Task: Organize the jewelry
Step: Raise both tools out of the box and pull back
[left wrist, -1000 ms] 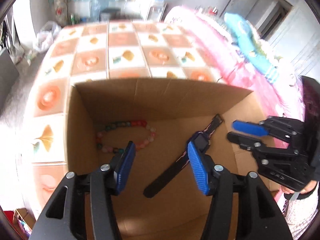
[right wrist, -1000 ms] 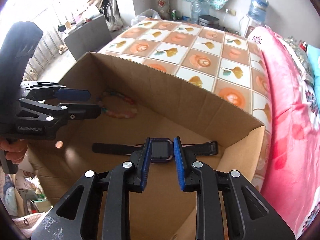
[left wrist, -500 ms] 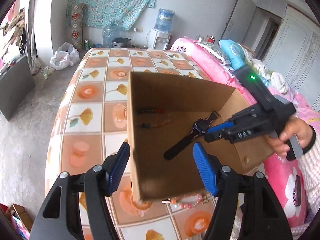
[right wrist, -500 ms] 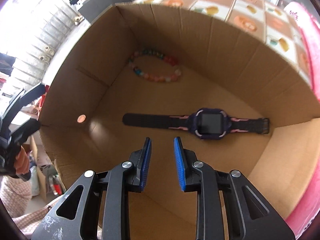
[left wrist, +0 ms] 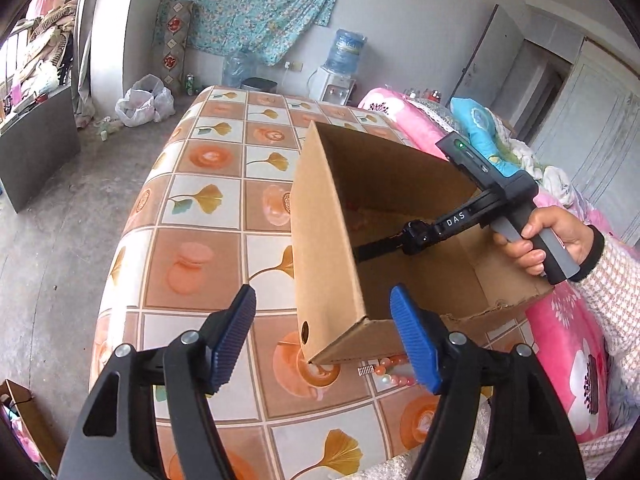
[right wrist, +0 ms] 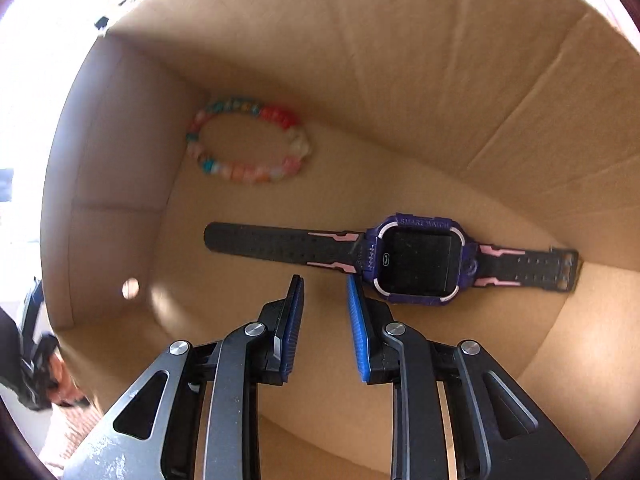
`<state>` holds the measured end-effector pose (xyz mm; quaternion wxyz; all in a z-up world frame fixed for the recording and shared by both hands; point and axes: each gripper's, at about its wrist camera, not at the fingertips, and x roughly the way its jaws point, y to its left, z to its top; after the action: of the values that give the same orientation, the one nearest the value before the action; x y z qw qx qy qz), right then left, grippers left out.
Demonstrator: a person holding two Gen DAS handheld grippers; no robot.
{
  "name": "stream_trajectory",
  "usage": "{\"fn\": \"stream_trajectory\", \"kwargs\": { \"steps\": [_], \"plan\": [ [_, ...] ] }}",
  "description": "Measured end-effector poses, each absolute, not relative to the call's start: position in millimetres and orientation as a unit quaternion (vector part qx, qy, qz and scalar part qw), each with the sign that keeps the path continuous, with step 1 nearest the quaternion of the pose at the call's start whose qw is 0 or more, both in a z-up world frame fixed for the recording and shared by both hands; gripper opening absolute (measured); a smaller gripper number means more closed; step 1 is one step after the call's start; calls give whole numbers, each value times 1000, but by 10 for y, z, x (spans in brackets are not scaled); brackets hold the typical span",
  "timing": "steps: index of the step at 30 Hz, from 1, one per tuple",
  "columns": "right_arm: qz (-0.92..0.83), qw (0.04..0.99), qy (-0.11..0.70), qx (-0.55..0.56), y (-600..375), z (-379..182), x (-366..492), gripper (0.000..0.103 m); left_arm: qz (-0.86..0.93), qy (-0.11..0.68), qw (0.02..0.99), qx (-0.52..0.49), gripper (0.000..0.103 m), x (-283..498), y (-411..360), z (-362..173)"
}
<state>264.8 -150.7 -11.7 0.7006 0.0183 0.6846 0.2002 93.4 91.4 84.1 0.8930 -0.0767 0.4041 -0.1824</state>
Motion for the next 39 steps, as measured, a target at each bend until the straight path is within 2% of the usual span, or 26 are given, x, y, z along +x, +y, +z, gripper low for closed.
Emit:
{"fn": "stream_trajectory", "kwargs": {
  "steps": [3,6,11,13,15,17,19,23,31,39],
  "plan": [
    [195,712,675,14,-1523,-78,2656,23,-180,399,896,-76,68,926,914,855],
    [187,719,669,16,-1522,-21,2609,30,-182,392,899,-74,68,871,902,890],
    [182,798,574,-2,-1557,654,2208,39,-192,370,906,-73,70,700,896,991],
    [187,843,504,-4,-1578,1034,1834,51,-191,361,910,-74,71,609,903,1030],
    [193,880,435,-1,-1596,1333,1384,68,-192,354,912,-74,73,516,908,1053],
    [215,895,390,10,-1619,1514,984,76,-184,360,911,-78,75,426,907,1029],
    [239,900,364,27,-1605,1597,683,92,-179,371,908,-80,75,357,885,960],
    [233,910,344,9,-1527,1430,150,95,-156,394,903,-74,75,239,793,755],
    [98,908,405,-31,-1513,835,-308,95,-116,419,899,-58,75,-18,664,481],
    [-13,935,344,-83,-1624,862,-687,95,-128,416,898,-64,75,-251,583,574]
  ]
}}
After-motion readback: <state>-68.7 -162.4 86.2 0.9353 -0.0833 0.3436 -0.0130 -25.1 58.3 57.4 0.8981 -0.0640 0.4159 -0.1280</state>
